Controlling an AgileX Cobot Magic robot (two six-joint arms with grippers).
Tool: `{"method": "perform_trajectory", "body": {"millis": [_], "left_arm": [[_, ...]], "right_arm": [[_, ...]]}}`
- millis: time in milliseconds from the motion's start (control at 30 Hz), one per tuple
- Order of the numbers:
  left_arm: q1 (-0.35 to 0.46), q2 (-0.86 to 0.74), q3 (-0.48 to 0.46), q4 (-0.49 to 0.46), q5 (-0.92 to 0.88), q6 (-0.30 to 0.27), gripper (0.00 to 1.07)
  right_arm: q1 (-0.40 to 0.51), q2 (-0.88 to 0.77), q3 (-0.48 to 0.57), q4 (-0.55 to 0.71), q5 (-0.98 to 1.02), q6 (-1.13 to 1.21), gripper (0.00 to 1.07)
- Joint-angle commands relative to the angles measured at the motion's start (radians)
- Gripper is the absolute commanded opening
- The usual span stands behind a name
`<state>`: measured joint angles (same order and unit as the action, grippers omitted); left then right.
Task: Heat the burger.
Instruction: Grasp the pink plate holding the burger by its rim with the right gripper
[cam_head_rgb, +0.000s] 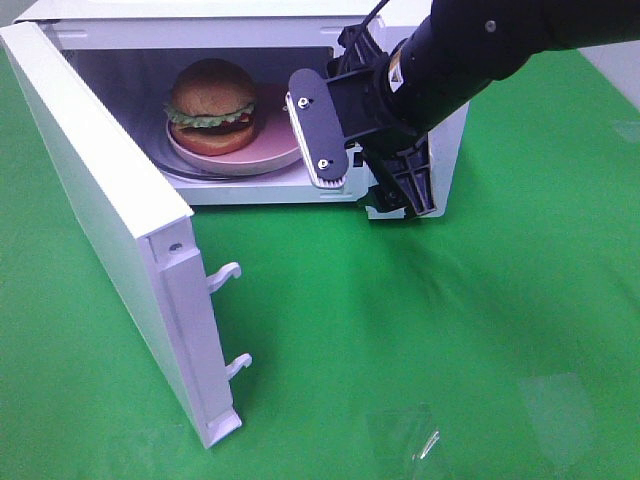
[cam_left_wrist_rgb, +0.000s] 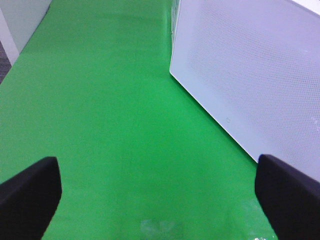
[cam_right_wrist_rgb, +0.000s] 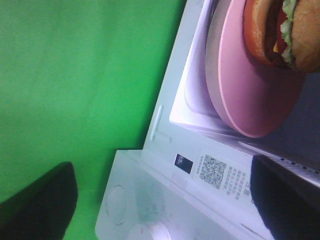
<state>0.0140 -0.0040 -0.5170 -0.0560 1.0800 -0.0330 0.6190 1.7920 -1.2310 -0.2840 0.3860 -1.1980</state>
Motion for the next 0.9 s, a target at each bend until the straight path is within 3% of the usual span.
{"method": "perform_trajectory", "body": {"millis": [33,900], "left_arm": [[0.001,-0.017,-0.001,-0.001,-0.014,0.004,1.00],[0.001,-0.017,-0.001,-0.001,-0.014,0.004,1.00]], "right_arm": [[0.013,0.036,-0.030,-0.001,-0.032,0.024,0.89],[0.013,0.244,-0.222,0.004,-0.065,0.052,0.87]]}}
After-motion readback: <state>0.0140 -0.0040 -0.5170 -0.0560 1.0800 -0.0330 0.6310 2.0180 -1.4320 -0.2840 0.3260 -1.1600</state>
